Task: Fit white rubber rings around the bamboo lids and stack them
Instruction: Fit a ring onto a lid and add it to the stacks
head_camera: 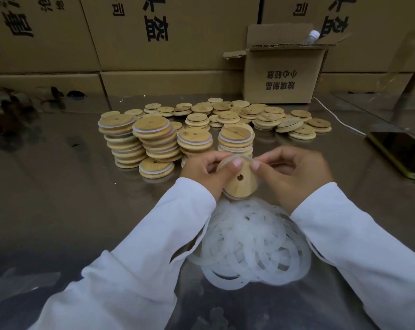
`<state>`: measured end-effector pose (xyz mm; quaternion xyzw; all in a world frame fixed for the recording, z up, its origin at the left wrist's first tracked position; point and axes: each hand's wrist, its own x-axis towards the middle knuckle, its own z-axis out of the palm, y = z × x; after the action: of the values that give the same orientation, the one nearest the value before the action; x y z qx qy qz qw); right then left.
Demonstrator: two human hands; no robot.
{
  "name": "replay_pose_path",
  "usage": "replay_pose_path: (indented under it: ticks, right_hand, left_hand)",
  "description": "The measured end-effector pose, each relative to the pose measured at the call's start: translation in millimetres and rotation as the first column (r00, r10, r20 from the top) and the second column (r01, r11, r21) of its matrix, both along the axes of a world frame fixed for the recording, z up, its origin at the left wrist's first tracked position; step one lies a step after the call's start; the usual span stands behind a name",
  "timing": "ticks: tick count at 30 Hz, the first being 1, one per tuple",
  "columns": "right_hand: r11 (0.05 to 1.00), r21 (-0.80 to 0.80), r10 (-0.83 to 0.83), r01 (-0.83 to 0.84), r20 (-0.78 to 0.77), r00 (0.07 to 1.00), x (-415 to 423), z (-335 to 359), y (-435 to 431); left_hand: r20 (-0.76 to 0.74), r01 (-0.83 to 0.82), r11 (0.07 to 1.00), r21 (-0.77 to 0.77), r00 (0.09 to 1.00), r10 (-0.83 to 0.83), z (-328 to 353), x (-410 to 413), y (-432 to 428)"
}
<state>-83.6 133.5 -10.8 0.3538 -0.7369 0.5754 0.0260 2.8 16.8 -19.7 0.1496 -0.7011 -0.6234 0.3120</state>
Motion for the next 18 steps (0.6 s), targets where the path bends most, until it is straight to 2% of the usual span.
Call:
replay_pose_path:
  ticks: [4,8,14,18]
  right_hand:
    - [0.999,-0.029,0.042,-0.039,0.091,0.995,-1.7,5.5,1.3]
    - [0.993,-0.070,0.104,-0.095,0.146,0.984,-2.6,11.2,2.5]
    - [0.987,-0.108,0.130,-0.120,0.096,0.987,-1.2,13.0,2.0]
    - [0.988,-0.120,0.103,-0.095,0.063,0.993,0.3,8.4,1.1]
  left_hand:
    - [-0.026,0.024,0.993,-0.120,0.999,-0.028,6.9,2.4,-3.3]
    - [-0.047,0.050,0.988,-0.146,0.997,-0.057,13.7,4.3,-7.6]
    - [-0.098,0.023,0.991,-0.131,0.995,-0.036,16.4,5.0,-9.7]
    - [-0.077,-0.001,0.995,-0.097,0.997,-0.007,11.1,3.7,-5.3]
